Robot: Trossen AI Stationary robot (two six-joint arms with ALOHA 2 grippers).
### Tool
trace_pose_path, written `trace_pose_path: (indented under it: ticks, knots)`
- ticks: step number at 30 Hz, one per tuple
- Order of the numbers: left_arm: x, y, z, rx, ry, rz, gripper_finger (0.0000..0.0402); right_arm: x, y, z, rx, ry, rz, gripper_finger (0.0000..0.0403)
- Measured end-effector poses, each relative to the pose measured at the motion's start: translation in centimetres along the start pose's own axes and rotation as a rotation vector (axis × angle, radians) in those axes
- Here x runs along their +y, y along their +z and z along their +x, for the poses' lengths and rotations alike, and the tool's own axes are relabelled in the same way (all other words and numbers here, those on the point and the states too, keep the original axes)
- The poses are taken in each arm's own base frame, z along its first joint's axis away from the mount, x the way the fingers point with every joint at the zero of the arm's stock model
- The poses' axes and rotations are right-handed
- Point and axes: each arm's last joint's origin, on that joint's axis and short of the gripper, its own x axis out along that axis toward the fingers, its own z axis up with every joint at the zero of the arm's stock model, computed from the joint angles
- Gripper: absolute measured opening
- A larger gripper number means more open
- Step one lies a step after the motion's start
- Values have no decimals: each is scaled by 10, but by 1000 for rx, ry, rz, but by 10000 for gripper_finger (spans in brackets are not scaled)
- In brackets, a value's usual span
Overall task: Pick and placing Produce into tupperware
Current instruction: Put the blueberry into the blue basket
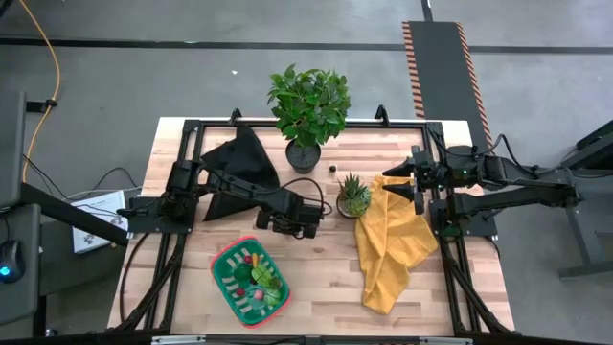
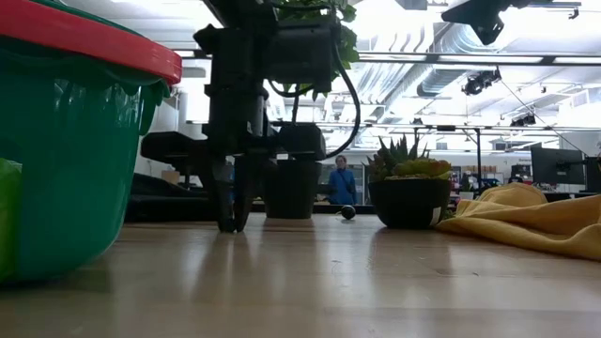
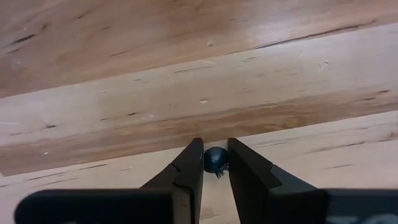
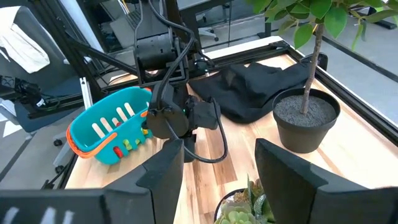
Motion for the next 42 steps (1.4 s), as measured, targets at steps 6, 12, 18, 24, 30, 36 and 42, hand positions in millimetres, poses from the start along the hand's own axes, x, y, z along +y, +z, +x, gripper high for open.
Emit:
trace_pose_path:
  ticks: [6, 12, 18, 24, 30, 36, 42]
  knots:
    - [-7, -2, -4, 30, -36, 60, 59, 0, 0, 0, 0, 0, -1, 191]
    - [-9, -1, -8, 38, -44, 94, 60, 0, 0, 0, 0, 0, -3, 191]
    - [-9, -4, -8, 89, -48, 134, 60, 0, 0, 0, 1, 0, -4, 191]
    - [-9, -4, -9, 126, -57, 173, 60, 0, -1, 3, 11, -2, -4, 191]
    - [-9, -4, -10, 130, -63, 184, 60, 0, -1, 4, 13, -2, -6, 191]
    - [-8, -5, -14, 142, -77, 201, 60, 0, 0, 4, 6, -1, -11, 191]
    - [-8, -5, -23, 149, -104, 219, 60, 0, 0, 4, 3, -1, -12, 191]
